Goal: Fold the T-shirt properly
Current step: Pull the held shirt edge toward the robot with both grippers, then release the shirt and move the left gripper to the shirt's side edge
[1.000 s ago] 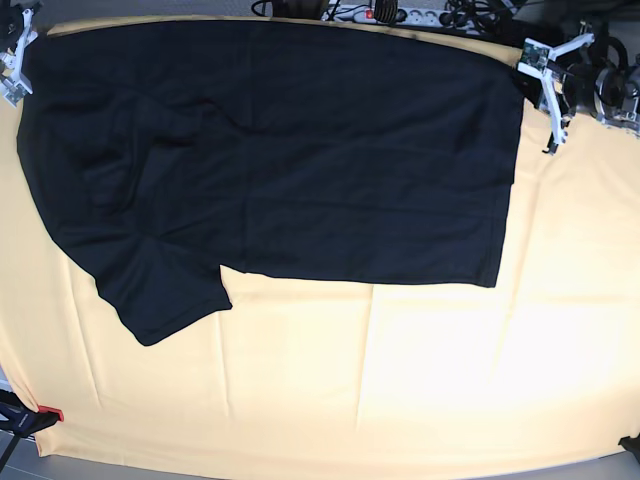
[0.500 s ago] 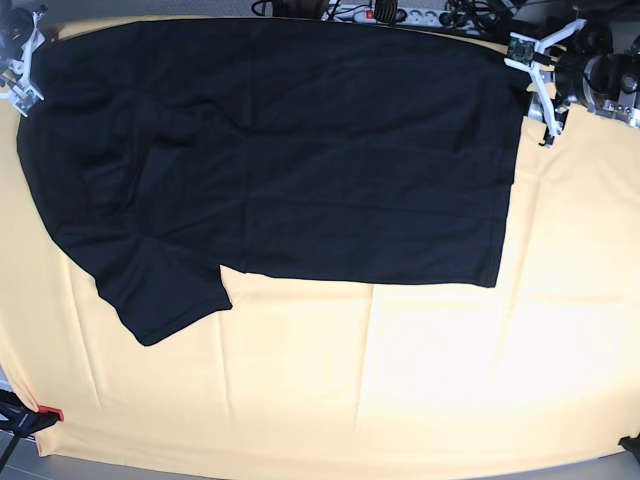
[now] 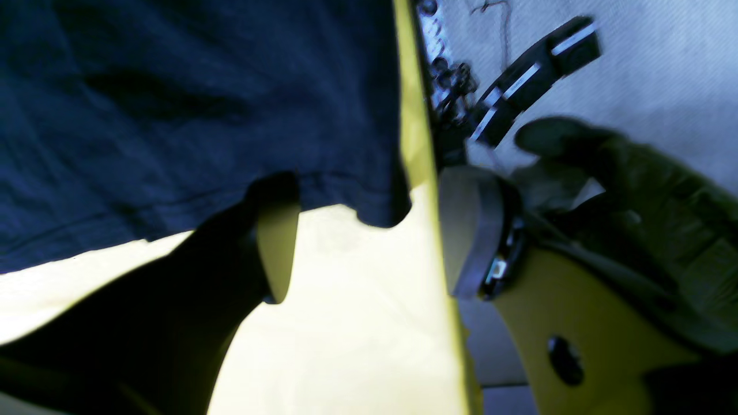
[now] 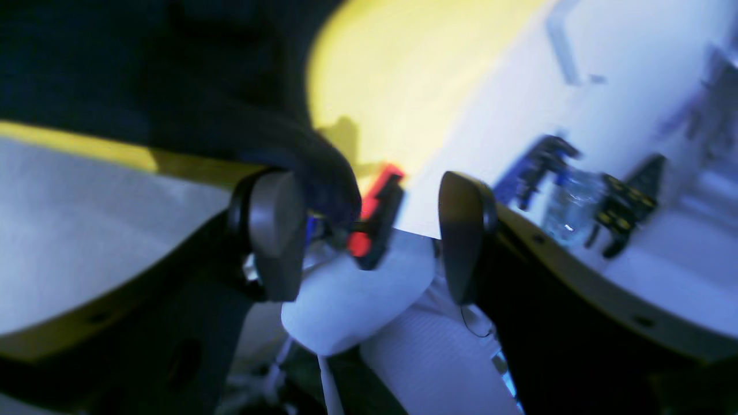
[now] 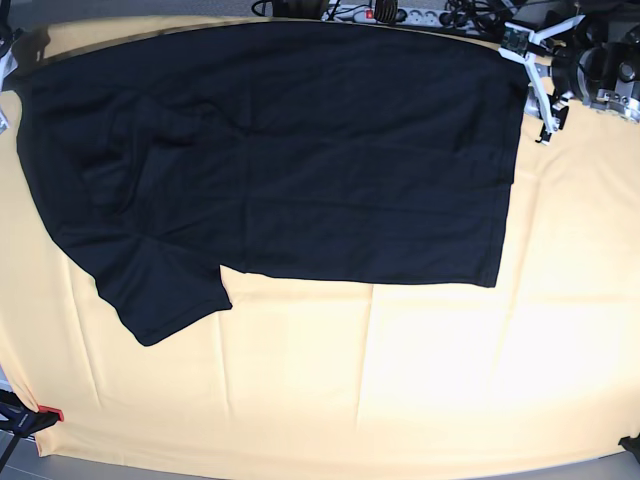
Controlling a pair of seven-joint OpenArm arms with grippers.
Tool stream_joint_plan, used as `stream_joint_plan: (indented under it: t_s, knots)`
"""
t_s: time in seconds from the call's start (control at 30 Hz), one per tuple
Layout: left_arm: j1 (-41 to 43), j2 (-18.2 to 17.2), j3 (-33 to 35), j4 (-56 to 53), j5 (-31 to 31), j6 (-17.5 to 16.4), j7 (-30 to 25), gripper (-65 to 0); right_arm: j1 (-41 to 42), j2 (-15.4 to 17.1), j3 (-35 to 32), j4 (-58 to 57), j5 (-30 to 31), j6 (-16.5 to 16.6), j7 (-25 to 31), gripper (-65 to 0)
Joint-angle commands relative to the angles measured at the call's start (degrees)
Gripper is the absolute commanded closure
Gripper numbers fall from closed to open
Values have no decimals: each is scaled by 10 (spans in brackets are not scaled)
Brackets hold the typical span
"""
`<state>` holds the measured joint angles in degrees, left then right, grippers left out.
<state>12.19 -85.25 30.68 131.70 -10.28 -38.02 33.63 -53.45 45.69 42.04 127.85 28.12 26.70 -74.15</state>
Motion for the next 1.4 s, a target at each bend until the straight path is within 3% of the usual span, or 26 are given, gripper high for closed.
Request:
stream_joint_plan:
  t_s: [0.0, 0.1, 0.17, 0.3, 0.5, 0.63, 0.73, 0.8, 1.0, 1.1, 1.23, 1.3, 1.37]
  knots:
    - [-5, -14, -6, 7, 5, 16, -1, -390, -3, 10, 24, 9, 0, -4, 4, -379]
    - [-5, -14, -6, 7, 30, 81, -1, -390, -2, 10, 68, 13, 47, -5, 44, -379]
    - [-5, -12, -6, 7, 46, 137, -1, -390, -2, 10, 83, 13, 83, -14, 103, -379]
    - [-13, 18, -8, 6, 99, 278, 13, -390, 1, 7, 82, 13, 100, -23, 185, -379]
    - [-83, 97, -8, -42, 155, 443, 25, -390, 33, 7, 82, 13, 94, -26, 180, -379]
    - [-116, 169, -28, -112, 180, 506, 25, -390, 33, 7, 82, 13, 94, -26, 180, -379]
    - [-135, 230, -81, -180, 152, 507, 23, -390, 33, 7, 82, 13, 94, -26, 180, -379]
    - [-141, 276, -136, -229, 89, 497, 6, -390, 33, 7, 82, 13, 94, -26, 181, -379]
    - [-143, 408, -325, -381, -174, 333, -56, -390, 33, 7, 82, 13, 94, -26, 181, -379]
    - [-163, 456, -382, -476, -278, 242, -54, -390, 33, 7, 82, 13, 94, -26, 182, -379]
    - [-217, 486, -382, -617, -344, 165, -56, -396, 33, 7, 82, 13, 94, -26, 183, -379]
    - [-251, 495, -367, -683, -363, 127, -54, -431, 33, 7, 82, 13, 94, -26, 183, -379]
    - [-282, 502, -348, -734, -373, 105, -54, -450, 33, 7, 82, 13, 94, -26, 185, -379]
